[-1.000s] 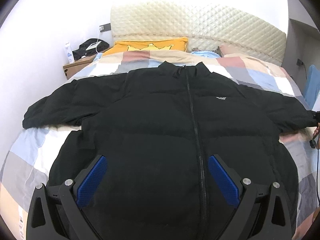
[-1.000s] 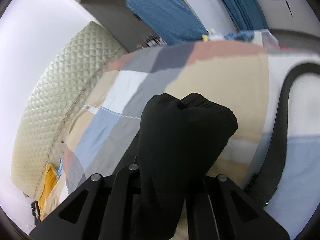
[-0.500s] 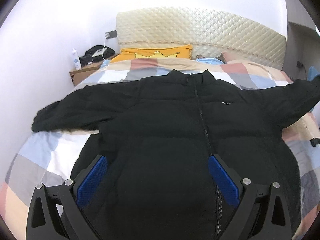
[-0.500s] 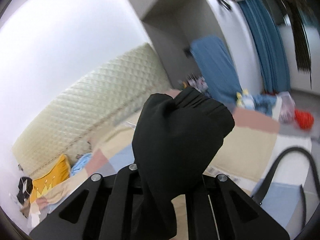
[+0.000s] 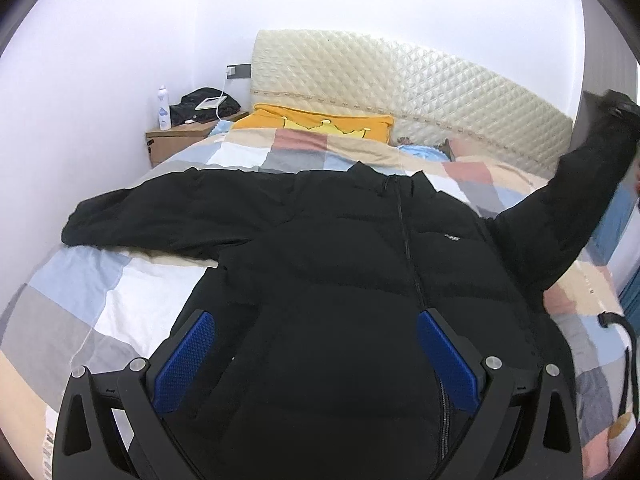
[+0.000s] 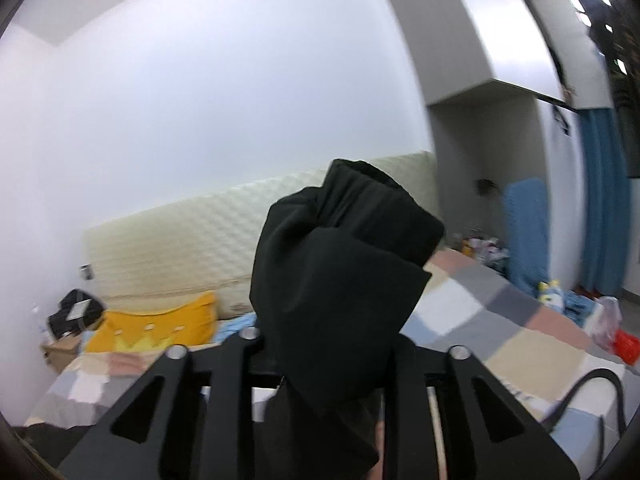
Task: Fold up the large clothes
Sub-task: 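Lift the gripped sleeve cuff up off the bed with the right tool, then fold the sleeve across the jacket body and open the right tool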
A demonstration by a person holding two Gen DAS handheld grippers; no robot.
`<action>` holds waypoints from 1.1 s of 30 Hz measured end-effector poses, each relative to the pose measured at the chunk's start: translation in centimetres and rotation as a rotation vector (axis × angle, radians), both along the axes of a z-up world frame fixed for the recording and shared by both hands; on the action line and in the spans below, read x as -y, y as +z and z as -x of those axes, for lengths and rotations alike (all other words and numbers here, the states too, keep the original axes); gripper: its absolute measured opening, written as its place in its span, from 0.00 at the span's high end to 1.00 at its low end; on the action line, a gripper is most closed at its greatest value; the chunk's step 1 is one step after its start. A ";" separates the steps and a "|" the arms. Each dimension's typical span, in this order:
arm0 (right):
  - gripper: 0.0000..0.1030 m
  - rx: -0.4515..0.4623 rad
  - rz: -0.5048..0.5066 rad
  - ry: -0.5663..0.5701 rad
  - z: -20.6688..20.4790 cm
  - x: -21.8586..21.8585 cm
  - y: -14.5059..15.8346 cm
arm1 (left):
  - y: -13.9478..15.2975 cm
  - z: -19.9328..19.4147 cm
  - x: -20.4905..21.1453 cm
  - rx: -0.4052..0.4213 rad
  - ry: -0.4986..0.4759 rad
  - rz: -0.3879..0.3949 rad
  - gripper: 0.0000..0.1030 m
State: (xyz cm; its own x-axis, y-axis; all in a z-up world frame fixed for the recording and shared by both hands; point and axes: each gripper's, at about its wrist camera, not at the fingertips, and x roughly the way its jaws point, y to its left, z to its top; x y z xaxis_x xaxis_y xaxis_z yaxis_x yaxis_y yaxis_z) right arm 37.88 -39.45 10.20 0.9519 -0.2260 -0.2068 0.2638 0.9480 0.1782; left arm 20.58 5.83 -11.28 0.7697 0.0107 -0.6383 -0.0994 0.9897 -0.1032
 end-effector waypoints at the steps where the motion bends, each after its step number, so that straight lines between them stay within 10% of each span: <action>1: 0.72 0.009 0.009 0.024 0.0 -1.8 -0.1 | 0.0 0.2 -0.4 -0.001 0.000 0.006 0.01; 11: 0.80 -0.051 0.052 0.289 -1.3 -16.4 -5.8 | 0.0 1.6 -3.2 0.013 0.030 0.078 0.01; 22: 0.82 -0.249 0.126 0.635 -2.7 -31.2 -19.0 | -0.5 1.8 -6.3 0.020 0.125 0.105 0.01; 33: 0.79 -0.473 0.178 0.754 -2.3 -37.7 -29.5 | -1.7 1.2 -8.1 -0.018 0.177 0.115 0.01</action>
State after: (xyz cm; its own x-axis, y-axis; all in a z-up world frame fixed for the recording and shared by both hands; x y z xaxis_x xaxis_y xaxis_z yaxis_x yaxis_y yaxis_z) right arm 40.22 -1.70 -19.32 0.6845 0.3566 -0.6358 -0.4298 0.9019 0.0431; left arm 19.34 13.91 -12.99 0.7508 0.0712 -0.6567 -0.2736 0.9384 -0.2110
